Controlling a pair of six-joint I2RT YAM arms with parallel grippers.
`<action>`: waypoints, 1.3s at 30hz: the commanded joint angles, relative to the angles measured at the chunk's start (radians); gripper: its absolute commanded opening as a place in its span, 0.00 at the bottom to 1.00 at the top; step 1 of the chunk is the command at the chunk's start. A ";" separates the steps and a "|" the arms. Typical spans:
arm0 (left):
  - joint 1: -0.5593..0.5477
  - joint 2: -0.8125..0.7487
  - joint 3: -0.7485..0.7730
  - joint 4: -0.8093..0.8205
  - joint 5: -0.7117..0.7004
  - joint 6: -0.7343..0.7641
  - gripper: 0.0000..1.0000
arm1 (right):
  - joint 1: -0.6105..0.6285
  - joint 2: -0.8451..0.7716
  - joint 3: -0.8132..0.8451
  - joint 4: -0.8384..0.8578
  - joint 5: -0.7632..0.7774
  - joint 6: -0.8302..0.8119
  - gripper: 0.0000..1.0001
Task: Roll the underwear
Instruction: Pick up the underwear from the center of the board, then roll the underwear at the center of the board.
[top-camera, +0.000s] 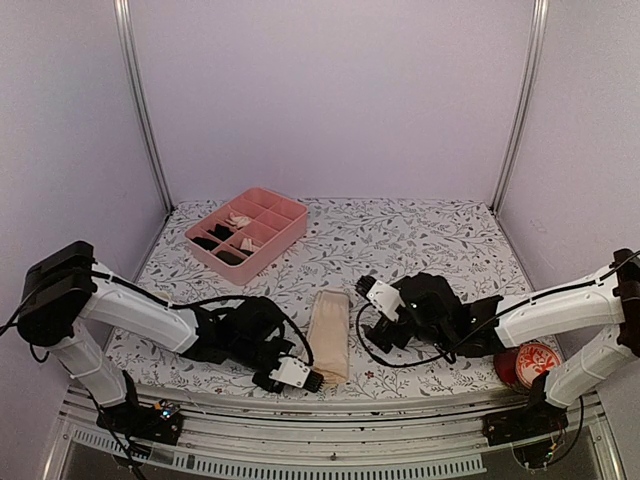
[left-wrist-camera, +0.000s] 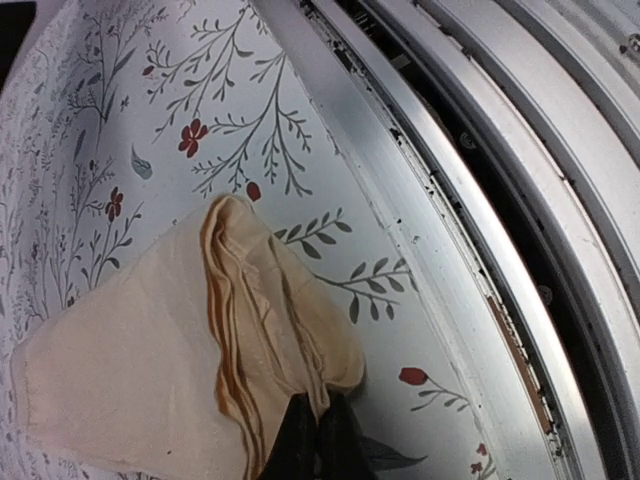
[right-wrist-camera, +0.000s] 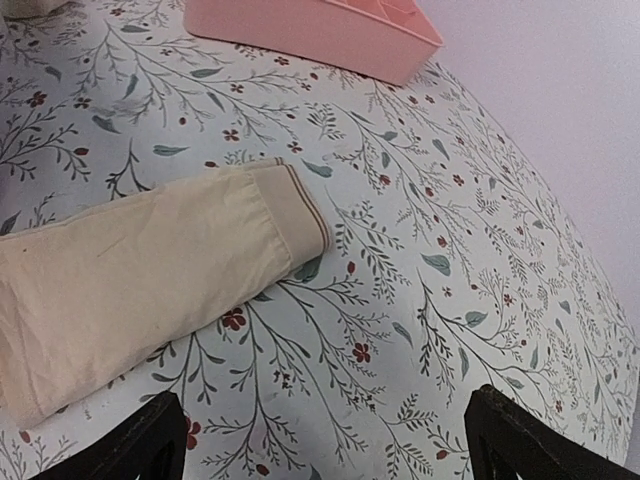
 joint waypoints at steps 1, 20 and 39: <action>0.075 -0.010 0.073 -0.118 0.163 -0.046 0.00 | 0.061 -0.017 -0.038 0.153 -0.058 -0.156 0.99; 0.277 0.172 0.309 -0.364 0.503 -0.120 0.00 | 0.174 -0.055 -0.099 0.188 -0.314 -0.297 0.97; 0.329 0.295 0.423 -0.466 0.574 -0.161 0.00 | 0.203 0.255 0.047 0.190 -0.298 -0.251 0.85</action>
